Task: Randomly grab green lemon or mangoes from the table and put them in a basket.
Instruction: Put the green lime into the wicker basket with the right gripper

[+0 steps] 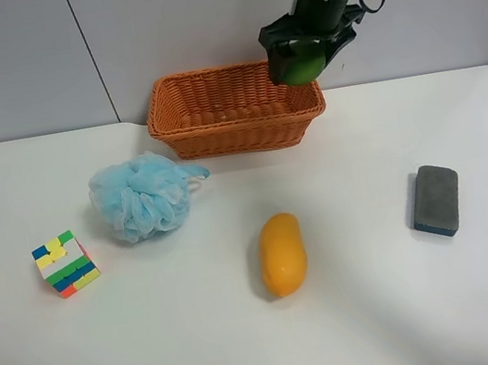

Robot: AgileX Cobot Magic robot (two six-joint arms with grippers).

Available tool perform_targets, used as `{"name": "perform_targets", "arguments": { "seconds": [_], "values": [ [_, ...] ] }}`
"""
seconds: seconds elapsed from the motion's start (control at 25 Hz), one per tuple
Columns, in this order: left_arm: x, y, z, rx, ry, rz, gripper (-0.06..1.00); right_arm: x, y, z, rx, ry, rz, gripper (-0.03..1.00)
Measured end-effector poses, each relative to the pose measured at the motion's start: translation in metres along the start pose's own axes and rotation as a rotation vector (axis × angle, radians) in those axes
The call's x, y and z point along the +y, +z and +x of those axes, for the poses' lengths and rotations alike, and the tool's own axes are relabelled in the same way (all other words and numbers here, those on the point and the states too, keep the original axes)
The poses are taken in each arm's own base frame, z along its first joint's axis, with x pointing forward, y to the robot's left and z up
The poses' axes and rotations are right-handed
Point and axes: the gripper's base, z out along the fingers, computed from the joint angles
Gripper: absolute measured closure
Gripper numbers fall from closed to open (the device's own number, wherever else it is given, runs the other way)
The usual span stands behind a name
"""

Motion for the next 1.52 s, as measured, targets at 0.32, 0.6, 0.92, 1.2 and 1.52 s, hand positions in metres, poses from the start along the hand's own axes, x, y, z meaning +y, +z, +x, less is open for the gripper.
{"name": "perform_targets", "arguments": {
  "seconds": [0.32,0.6,0.92,1.2,1.52],
  "values": [
    [0.000,0.000,0.000,0.000,0.000,0.000,-0.05,-0.004,0.039,-0.009,-0.075,-0.027,0.013,0.16],
    [0.000,0.000,0.000,0.000,0.000,0.000,-0.05,0.010,0.055,-0.010,-0.081,-0.075,0.007,0.16],
    [0.000,0.000,0.000,0.000,0.000,0.000,-0.05,0.011,0.055,-0.010,-0.081,-0.082,0.012,0.05],
    [0.000,0.000,0.000,0.000,0.000,0.000,-0.05,0.011,0.055,-0.010,-0.081,-0.082,0.012,-0.02],
    [0.000,0.000,0.000,0.000,0.000,0.000,-0.05,0.015,0.037,-0.008,-0.047,-0.093,0.007,-0.03]
  ]
}}
